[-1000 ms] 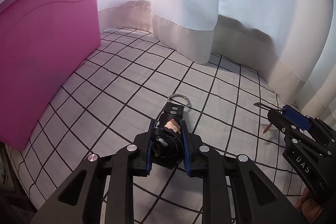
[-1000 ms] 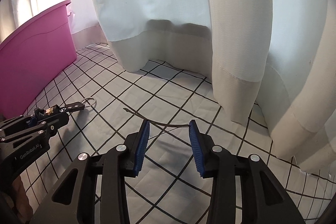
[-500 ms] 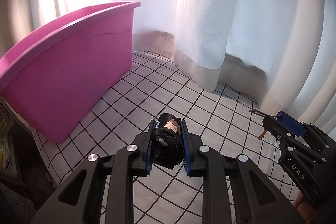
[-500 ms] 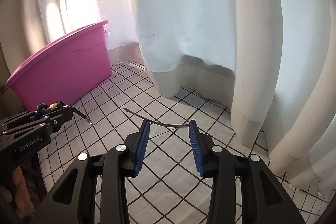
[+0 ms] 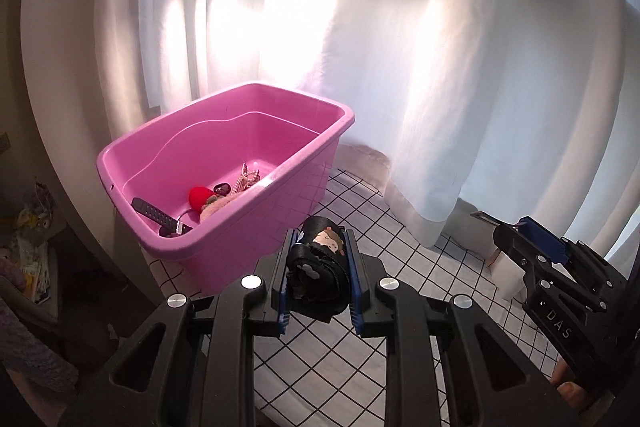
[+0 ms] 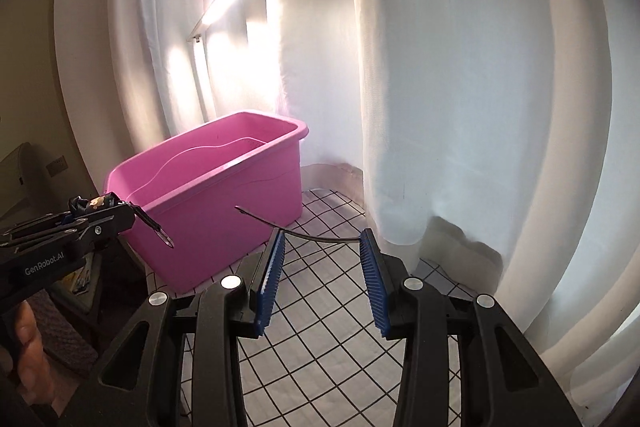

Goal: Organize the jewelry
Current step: 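Lift and carry the keychain and hair clip with both tools over the bin, then open the left tool to drop the keychain while the right tool releases the hair clip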

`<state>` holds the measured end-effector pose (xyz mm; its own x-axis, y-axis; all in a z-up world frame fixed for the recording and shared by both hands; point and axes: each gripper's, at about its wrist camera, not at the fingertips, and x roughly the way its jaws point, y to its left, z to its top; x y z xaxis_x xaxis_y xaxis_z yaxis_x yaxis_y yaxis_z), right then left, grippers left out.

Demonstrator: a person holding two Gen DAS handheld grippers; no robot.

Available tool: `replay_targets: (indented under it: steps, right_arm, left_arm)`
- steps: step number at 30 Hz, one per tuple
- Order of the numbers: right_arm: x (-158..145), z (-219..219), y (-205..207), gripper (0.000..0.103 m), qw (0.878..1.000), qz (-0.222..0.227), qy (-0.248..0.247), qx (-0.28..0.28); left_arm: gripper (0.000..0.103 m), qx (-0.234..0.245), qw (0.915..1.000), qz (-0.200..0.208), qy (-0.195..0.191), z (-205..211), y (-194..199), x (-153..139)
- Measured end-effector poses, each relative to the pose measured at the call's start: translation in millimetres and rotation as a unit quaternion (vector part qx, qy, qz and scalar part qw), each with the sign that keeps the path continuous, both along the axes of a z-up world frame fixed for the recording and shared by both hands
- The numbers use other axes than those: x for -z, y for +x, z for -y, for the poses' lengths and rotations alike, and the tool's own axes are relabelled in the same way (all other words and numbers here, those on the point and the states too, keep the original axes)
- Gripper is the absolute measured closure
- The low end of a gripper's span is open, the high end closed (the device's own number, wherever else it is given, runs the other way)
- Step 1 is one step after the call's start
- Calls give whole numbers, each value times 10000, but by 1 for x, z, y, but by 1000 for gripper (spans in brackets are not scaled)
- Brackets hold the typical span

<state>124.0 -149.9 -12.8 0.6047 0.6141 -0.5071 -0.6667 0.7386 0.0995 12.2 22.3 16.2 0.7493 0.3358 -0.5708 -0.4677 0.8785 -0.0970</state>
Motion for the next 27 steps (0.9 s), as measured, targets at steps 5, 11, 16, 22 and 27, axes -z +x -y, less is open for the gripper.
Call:
replay_targets:
  steps: [5,11,16,22,27]
  right_arm:
    - [-34,-52,-5,65,9998,166,122,-62]
    - [-67,-123,5,65,9992,263,231,-168]
    - [-71,-179,25,65,9995,46,219,-228]
    - [-58,-240,49,65,9992,-187,-182,-287]
    - [-35,-275,73,65,9961,-607,-576,-277]
  left_arm:
    - [81,-11,9998,173,120,-57,-6,-33]
    - [81,22,9990,276,359,-136,5,-61]
    - [81,-32,9997,88,232,-196,27,-55]
    - [81,118,9994,-321,6,-244,55,-31]
    - [81,251,9972,-663,-244,-264,76,-6]
